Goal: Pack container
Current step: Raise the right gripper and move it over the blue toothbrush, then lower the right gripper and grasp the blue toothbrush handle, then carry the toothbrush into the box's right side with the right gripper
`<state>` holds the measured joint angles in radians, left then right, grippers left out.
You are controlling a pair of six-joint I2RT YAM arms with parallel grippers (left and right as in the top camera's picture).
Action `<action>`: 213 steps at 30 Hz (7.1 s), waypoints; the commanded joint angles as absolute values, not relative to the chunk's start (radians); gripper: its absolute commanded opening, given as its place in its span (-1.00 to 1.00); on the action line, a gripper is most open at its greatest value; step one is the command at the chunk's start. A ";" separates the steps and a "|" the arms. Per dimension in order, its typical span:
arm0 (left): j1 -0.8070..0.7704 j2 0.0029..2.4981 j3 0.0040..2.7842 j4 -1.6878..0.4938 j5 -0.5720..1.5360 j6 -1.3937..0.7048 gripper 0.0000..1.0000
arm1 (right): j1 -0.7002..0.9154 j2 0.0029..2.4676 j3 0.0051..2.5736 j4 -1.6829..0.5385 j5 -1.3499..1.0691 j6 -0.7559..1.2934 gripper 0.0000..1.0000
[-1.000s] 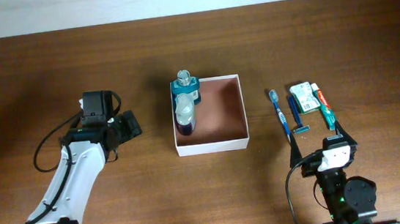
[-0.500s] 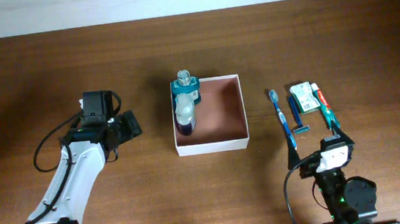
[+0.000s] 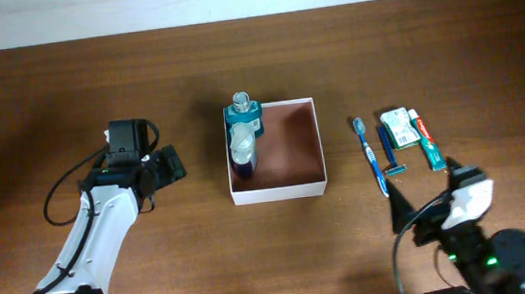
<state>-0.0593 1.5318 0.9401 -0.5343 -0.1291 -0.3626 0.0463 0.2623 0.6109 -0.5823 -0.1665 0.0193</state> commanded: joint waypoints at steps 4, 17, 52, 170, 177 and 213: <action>-0.056 1.539 0.934 -0.534 -0.139 -0.353 0.99 | 0.039 0.609 1.003 -0.865 -0.073 -0.003 0.97; -0.056 1.539 0.934 -0.535 -0.139 -0.353 0.99 | 0.039 1.108 1.213 -1.048 -0.059 -0.029 0.96; -0.056 1.539 0.934 -0.534 -0.139 -0.353 0.99 | 0.105 1.698 1.196 -0.859 -0.092 -0.154 -0.16; -0.056 1.539 0.934 -0.534 -0.139 -0.353 0.99 | 0.176 1.558 1.382 -0.971 -0.270 0.115 -0.92; -0.056 1.539 0.934 -0.534 -0.139 -0.353 0.99 | 0.317 1.561 1.382 -0.871 -0.265 0.205 -0.92; -0.056 1.539 0.934 -0.535 -0.139 -0.353 0.99 | 0.493 1.771 1.377 -0.690 -0.065 0.349 -0.92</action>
